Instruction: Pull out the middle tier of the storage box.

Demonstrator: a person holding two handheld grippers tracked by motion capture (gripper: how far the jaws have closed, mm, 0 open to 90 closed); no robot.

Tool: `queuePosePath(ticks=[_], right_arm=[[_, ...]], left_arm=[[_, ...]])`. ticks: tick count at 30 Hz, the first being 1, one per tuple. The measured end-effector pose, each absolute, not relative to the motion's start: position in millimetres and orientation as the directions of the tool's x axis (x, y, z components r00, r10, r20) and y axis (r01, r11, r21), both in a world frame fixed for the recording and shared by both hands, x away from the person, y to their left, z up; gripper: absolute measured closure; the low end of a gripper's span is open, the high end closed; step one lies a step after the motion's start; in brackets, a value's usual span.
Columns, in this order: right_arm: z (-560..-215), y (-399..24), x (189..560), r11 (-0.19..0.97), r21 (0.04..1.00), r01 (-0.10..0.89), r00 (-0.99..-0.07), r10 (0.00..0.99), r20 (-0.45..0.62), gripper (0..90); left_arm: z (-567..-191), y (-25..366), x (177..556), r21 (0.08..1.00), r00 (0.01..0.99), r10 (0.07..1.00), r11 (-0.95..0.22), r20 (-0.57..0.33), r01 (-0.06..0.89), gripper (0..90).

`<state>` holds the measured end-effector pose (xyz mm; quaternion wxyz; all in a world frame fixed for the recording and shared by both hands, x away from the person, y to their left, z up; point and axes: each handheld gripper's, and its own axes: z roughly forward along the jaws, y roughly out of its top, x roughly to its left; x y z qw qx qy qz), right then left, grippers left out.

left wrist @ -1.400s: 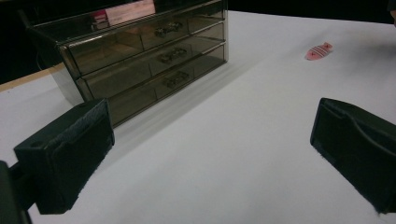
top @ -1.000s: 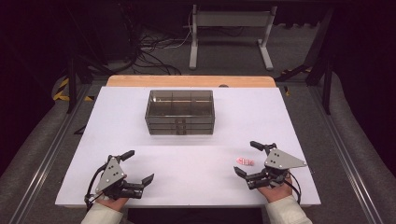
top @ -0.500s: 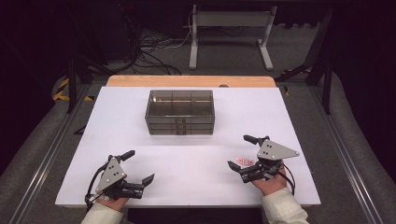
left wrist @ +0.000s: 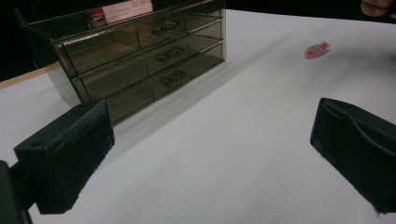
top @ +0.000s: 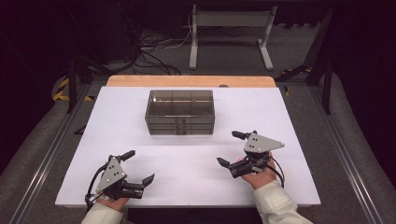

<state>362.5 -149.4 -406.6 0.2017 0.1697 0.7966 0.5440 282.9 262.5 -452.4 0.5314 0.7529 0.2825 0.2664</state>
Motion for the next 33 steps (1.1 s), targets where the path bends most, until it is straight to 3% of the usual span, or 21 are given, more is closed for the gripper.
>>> queuePosePath(ticks=[14, 25, 33], right_arm=[[-397, -123, 364, 0.407, 0.913, -0.015, -0.854, 0.470, -0.224, 1.3], [-394, -106, 370, 0.400, 0.916, -0.021, -0.872, 0.440, -0.212, 2.0], [-392, -88, 372, 0.463, 0.885, -0.036, -0.881, 0.403, -0.246, 2.4]], left_arm=[[-453, 262, 283, 0.949, 0.702, 0.705, -0.280, 0.103, 0.143, 0.8], [-453, 262, 283, 0.949, 0.702, 0.704, -0.283, 0.106, 0.140, 0.8], [-453, 263, 284, 0.949, 0.700, 0.707, -0.281, 0.104, 0.142, 0.8]])
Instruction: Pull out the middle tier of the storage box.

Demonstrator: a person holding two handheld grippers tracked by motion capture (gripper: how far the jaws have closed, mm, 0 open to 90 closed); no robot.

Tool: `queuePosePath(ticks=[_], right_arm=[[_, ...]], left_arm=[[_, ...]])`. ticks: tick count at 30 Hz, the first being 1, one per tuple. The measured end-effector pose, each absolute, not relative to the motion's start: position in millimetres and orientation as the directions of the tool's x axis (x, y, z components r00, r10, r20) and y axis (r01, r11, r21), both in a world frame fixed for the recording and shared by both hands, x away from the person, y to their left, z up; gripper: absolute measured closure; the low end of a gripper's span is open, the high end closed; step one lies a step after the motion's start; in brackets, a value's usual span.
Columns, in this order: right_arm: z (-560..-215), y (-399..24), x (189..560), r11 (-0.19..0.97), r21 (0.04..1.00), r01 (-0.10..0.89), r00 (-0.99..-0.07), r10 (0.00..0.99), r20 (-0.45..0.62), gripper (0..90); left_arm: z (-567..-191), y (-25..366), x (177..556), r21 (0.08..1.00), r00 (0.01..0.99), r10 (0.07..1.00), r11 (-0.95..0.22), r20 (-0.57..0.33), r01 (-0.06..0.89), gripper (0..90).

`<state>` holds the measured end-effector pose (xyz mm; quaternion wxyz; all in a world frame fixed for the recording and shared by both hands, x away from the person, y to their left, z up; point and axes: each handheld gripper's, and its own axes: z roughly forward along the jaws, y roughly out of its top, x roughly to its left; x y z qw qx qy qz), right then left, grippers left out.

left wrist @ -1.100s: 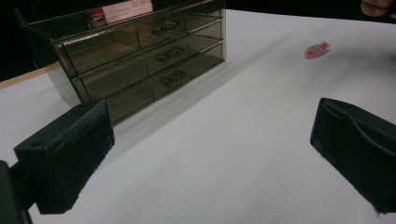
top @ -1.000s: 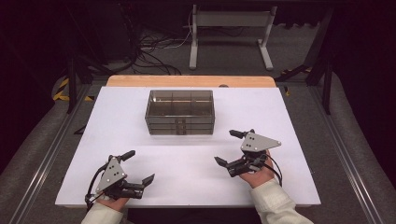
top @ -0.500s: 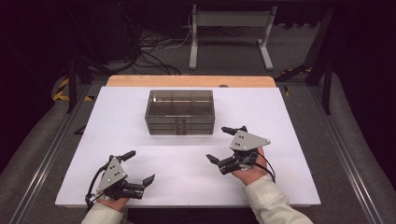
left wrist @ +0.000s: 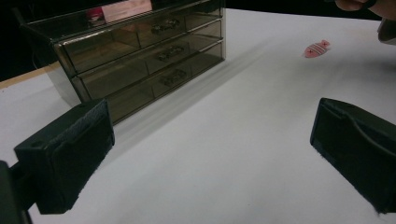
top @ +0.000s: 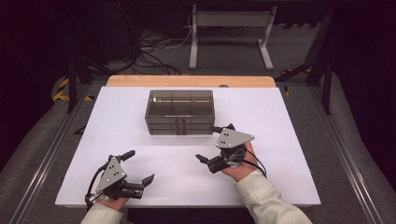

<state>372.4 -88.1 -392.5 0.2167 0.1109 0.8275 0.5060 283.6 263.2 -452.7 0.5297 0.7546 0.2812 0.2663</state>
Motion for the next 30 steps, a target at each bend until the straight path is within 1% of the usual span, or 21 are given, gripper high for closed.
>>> queuePosePath(ticks=[6, 10, 11, 12, 14, 17, 19, 20, 21, 22, 30], right_arm=[[-391, -82, 375, 0.467, 0.882, -0.058, -0.884, 0.386, -0.263, 2.4], [-391, -77, 377, 0.507, 0.859, -0.072, -0.874, 0.382, -0.299, 3.7], [-390, -76, 376, 0.531, 0.843, -0.088, -0.868, 0.374, -0.326, 5.2], [-390, -76, 376, 0.531, 0.843, -0.088, -0.868, 0.374, -0.326, 5.2], [-390, -74, 376, 0.557, 0.823, -0.108, -0.859, 0.365, -0.359, 7.1], [-389, -73, 374, 0.600, 0.789, -0.130, -0.839, 0.358, -0.410, 11.3], [-389, -73, 374, 0.607, 0.782, -0.137, -0.834, 0.355, -0.422, 11.7], [-388, -72, 373, 0.624, 0.767, -0.152, -0.824, 0.349, -0.447, 12.5], [-389, -71, 370, 0.650, 0.738, -0.183, -0.800, 0.337, -0.496, 13.9], [-389, -71, 370, 0.650, 0.738, -0.183, -0.800, 0.337, -0.496, 13.9], [-391, -67, 364, 0.714, 0.646, -0.268, -0.726, 0.291, -0.623, 15.4]], left_arm=[[-453, 263, 284, 0.949, 0.699, 0.707, -0.283, 0.107, 0.142, 0.8], [-452, 264, 284, 0.949, 0.693, 0.712, -0.284, 0.111, 0.140, 0.8], [-452, 264, 284, 0.948, 0.693, 0.713, -0.284, 0.109, 0.142, 0.8], [-452, 264, 284, 0.948, 0.693, 0.713, -0.284, 0.109, 0.142, 0.8], [-452, 264, 284, 0.948, 0.692, 0.713, -0.284, 0.110, 0.142, 0.8], [-452, 264, 284, 0.948, 0.692, 0.713, -0.286, 0.112, 0.141, 0.8], [-452, 264, 284, 0.948, 0.692, 0.713, -0.286, 0.113, 0.140, 0.8], [-452, 264, 284, 0.948, 0.692, 0.713, -0.286, 0.113, 0.140, 0.8], [-452, 264, 284, 0.948, 0.691, 0.714, -0.286, 0.113, 0.140, 0.8], [-452, 264, 284, 0.948, 0.691, 0.714, -0.286, 0.113, 0.141, 0.8], [-452, 264, 284, 0.947, 0.690, 0.714, -0.289, 0.117, 0.138, 0.8]])
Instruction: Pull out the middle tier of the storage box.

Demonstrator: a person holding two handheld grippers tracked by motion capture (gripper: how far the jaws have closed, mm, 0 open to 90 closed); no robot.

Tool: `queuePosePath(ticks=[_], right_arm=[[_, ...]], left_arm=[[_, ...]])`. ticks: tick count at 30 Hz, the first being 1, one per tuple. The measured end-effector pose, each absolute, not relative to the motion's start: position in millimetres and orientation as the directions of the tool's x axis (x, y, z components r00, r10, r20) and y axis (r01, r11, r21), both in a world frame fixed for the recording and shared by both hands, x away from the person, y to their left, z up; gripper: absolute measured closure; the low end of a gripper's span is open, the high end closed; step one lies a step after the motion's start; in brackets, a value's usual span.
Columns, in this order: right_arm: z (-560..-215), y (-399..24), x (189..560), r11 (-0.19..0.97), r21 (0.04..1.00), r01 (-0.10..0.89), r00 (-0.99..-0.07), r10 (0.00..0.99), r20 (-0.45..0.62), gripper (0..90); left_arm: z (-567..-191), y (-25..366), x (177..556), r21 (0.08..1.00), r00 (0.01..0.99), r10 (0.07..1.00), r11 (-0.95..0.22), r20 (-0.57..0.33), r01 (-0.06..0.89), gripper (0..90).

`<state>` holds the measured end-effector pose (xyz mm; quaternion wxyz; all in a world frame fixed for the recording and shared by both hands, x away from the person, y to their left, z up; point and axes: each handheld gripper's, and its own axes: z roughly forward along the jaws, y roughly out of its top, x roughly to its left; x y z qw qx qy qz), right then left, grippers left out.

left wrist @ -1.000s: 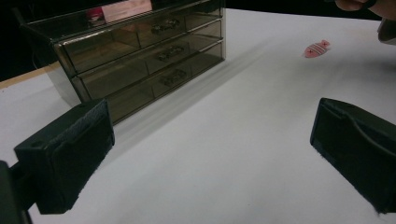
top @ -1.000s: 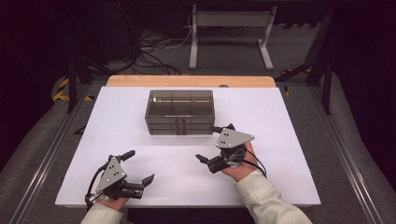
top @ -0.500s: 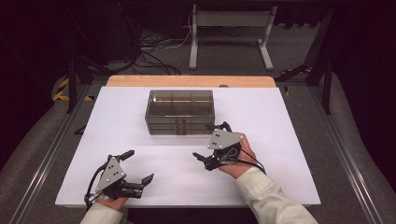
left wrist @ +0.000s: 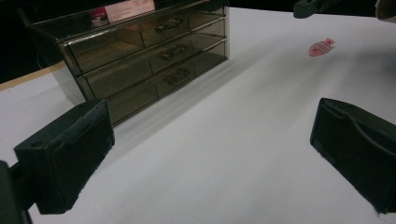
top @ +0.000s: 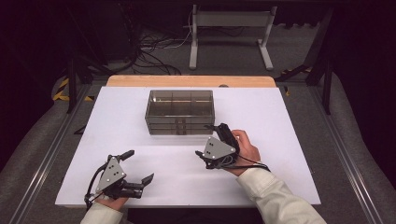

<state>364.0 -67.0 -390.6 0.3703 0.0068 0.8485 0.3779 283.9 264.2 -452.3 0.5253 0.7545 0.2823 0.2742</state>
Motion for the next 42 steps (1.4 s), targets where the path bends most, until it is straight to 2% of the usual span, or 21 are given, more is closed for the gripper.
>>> queuePosePath(ticks=[7, 15, 26, 42], right_arm=[[-396, -70, 362, 0.738, 0.584, -0.338, -0.659, 0.257, -0.707, 20.9], [-405, -74, 356, 0.731, 0.506, -0.457, -0.539, 0.225, -0.812, 24.4], [-412, -73, 352, 0.756, 0.409, -0.511, -0.437, 0.181, -0.881, 27.3], [-424, -66, 347, 0.803, 0.262, -0.535, -0.321, 0.093, -0.943, 34.2]], left_arm=[[-452, 264, 284, 0.947, 0.691, 0.714, -0.288, 0.115, 0.139, 0.8], [-453, 264, 284, 0.947, 0.692, 0.713, -0.289, 0.116, 0.140, 0.8], [-453, 264, 284, 0.947, 0.692, 0.713, -0.288, 0.112, 0.143, 0.8], [-453, 263, 284, 0.946, 0.694, 0.712, -0.288, 0.110, 0.146, 0.8]])
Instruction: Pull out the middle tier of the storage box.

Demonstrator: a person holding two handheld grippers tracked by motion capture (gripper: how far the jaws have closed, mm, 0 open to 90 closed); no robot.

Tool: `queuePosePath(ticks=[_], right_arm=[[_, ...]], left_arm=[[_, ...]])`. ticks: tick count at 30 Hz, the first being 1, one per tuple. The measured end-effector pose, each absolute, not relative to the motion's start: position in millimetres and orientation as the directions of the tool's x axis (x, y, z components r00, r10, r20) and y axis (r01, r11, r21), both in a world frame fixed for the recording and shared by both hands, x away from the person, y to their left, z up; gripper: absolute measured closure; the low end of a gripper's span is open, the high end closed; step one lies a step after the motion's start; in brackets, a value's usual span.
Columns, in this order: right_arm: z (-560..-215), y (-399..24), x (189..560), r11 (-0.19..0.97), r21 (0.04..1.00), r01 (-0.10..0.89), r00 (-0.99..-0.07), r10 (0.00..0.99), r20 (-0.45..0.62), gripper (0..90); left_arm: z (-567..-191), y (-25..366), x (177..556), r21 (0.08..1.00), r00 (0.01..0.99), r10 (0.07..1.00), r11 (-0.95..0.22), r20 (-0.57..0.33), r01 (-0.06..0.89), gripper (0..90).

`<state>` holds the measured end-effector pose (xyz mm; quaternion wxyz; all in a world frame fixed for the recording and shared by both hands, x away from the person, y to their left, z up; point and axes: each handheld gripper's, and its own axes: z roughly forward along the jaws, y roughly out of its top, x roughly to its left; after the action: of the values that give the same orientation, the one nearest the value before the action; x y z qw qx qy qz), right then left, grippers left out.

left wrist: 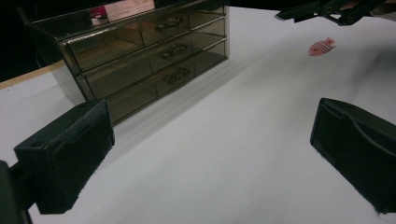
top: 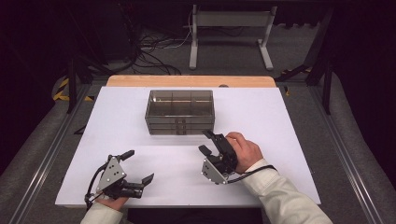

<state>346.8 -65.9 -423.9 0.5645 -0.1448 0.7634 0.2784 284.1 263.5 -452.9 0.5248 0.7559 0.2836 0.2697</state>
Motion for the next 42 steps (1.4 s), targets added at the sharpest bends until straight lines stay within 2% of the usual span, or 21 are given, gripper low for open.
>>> queuePosePath(ticks=[8, 24, 31, 38, 42], right_arm=[[-432, -62, 347, 0.827, 0.188, -0.530, -0.262, 0.051, -0.964, 35.9], [-441, -51, 345, 0.851, 0.123, -0.511, -0.225, 0.006, -0.974, 37.9], [-443, -47, 346, 0.858, 0.108, -0.503, -0.196, 0.008, -0.981, 38.6], [-445, -39, 348, 0.861, 0.135, -0.491, -0.211, 0.033, -0.977, 38.7], [-447, -34, 352, 0.863, 0.142, -0.485, -0.205, 0.046, -0.978, 41.7]], left_arm=[[-453, 263, 284, 0.946, 0.694, 0.710, -0.293, 0.116, 0.142, 0.8], [-453, 262, 284, 0.945, 0.694, 0.708, -0.300, 0.128, 0.132, 0.8], [-453, 262, 283, 0.945, 0.694, 0.709, -0.298, 0.126, 0.133, 0.8], [-453, 263, 283, 0.945, 0.692, 0.710, -0.299, 0.128, 0.131, 0.8], [-453, 263, 283, 0.945, 0.693, 0.709, -0.300, 0.130, 0.130, 0.8]])
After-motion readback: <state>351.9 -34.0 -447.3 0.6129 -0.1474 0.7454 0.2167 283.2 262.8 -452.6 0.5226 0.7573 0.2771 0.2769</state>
